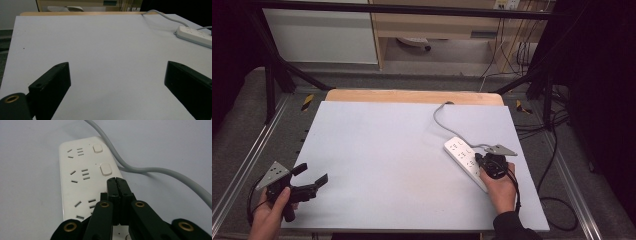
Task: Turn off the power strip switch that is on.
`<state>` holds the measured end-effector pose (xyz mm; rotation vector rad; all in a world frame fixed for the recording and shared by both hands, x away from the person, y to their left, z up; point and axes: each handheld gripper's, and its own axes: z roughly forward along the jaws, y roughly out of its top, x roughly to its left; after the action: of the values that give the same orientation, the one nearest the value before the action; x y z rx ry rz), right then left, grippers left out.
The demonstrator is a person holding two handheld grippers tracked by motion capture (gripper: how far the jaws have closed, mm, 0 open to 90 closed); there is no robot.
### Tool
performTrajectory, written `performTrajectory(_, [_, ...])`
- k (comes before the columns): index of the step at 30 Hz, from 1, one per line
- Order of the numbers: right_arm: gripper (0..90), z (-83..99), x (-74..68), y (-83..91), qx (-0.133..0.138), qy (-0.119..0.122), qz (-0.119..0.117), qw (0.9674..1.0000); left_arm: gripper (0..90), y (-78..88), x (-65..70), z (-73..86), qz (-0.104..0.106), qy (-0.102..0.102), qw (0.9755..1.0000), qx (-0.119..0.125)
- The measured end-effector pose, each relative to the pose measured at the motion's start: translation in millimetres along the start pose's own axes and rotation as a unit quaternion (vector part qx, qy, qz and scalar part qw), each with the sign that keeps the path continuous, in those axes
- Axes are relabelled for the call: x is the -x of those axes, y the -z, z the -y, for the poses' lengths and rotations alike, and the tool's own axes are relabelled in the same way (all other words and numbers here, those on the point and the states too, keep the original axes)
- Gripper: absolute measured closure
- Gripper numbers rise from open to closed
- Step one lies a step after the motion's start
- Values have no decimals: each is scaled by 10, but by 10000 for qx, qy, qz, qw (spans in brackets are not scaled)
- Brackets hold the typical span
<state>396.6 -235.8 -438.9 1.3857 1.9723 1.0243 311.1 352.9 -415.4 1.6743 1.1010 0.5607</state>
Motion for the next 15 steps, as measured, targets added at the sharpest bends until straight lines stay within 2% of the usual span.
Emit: performTrajectory(15, [900,-7,0,-3,-57,-73,-12,10000,68,-9,2,4,4,2,10000,-34])
